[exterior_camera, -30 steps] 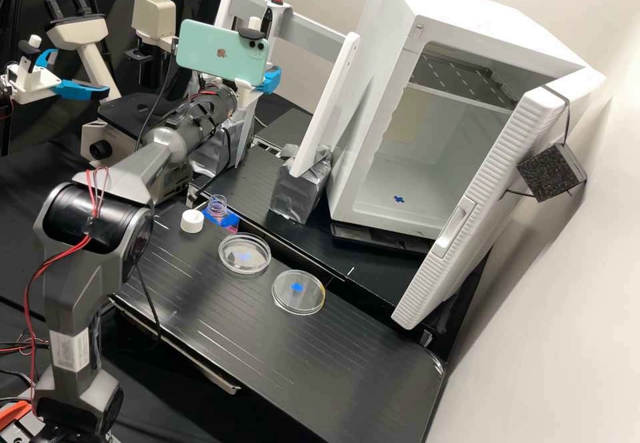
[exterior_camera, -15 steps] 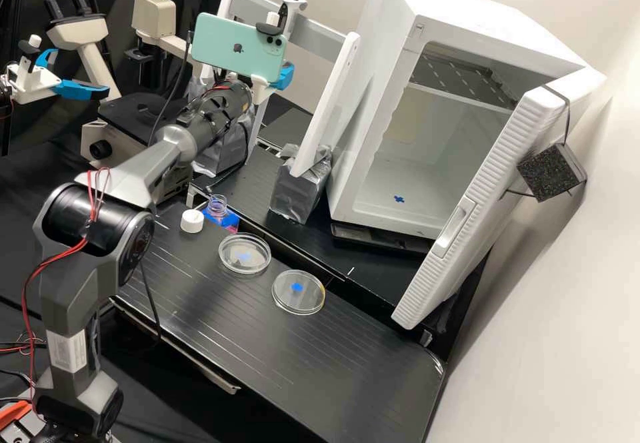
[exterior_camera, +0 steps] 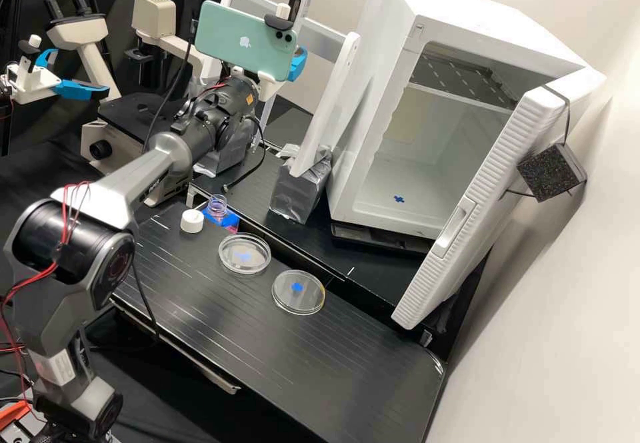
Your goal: Use the pipette
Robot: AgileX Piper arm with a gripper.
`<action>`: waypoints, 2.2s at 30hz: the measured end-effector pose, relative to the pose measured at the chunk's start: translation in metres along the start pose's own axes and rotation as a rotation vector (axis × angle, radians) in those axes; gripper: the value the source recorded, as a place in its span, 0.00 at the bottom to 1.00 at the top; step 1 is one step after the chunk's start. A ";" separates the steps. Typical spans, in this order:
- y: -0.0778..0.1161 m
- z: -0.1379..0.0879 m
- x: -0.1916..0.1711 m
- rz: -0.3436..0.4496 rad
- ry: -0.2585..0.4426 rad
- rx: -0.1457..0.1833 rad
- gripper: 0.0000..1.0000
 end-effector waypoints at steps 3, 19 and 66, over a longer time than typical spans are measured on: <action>0.001 -0.001 -0.014 0.014 0.023 0.022 0.00; -0.024 0.015 -0.081 0.083 0.113 0.061 0.00; -0.121 0.069 -0.091 0.008 -0.015 -0.037 0.00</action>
